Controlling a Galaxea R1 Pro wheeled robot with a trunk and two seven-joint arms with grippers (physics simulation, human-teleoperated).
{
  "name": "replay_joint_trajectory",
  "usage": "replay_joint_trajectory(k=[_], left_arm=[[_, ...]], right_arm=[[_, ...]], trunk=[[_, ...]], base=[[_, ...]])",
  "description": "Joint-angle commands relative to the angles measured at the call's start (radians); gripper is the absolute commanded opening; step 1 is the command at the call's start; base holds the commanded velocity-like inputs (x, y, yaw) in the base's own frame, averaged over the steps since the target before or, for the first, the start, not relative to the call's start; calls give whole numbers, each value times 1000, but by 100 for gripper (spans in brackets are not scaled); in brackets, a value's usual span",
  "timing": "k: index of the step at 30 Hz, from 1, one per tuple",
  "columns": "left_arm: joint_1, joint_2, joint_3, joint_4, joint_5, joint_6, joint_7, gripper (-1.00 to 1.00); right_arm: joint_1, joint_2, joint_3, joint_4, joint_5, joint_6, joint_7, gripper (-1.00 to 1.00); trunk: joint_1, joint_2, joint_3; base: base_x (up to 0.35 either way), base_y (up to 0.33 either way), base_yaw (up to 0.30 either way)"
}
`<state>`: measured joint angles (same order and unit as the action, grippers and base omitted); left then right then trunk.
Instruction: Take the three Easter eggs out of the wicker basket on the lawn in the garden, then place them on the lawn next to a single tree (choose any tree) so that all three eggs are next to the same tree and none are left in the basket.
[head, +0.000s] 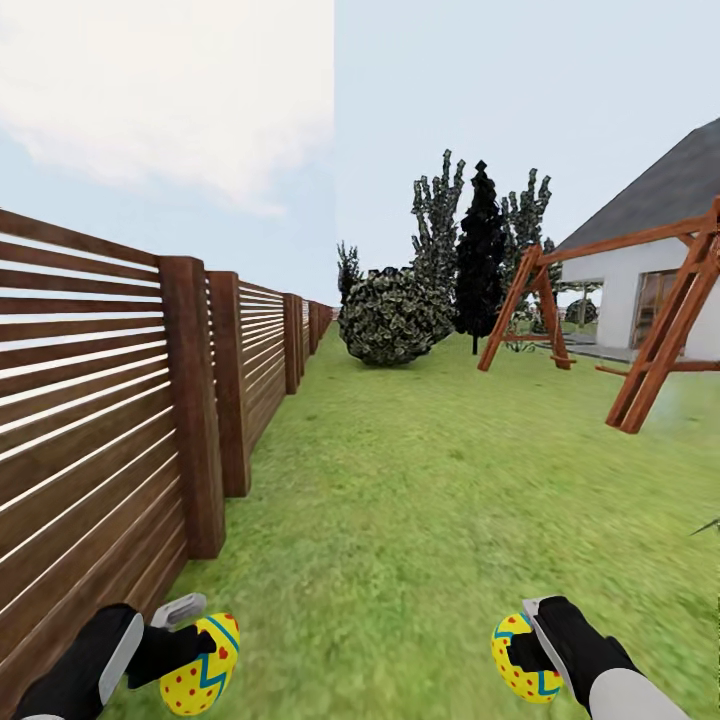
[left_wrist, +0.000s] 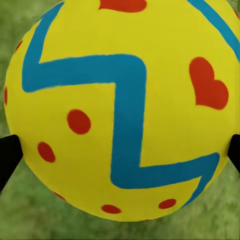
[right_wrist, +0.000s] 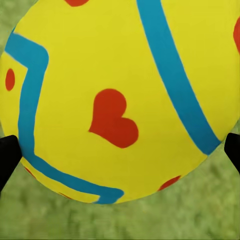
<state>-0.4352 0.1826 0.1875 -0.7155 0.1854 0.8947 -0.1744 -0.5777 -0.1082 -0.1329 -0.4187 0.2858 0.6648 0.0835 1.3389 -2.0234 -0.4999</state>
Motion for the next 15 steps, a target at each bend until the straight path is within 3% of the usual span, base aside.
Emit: replay_joint_trajectory(k=[1, 10, 15], left_arm=[[0, 0, 3, -1, 0, 5, -5, -100], [0, 0, 3, -1, 0, 5, -5, -100], [0, 0, 3, -1, 0, 4, -5, -100]], right_arm=[[-1, 1, -7, -2, 10, 4, 9, -100], [-1, 2, -7, -2, 10, 4, 9, -100], [-1, 2, -8, -2, 10, 4, 10, -100]], trunk=[[0, -1, -1], [0, -1, -1], [0, -1, 2]], base=[[334, 92, -79], [340, 33, -9], [345, 0, -220]])
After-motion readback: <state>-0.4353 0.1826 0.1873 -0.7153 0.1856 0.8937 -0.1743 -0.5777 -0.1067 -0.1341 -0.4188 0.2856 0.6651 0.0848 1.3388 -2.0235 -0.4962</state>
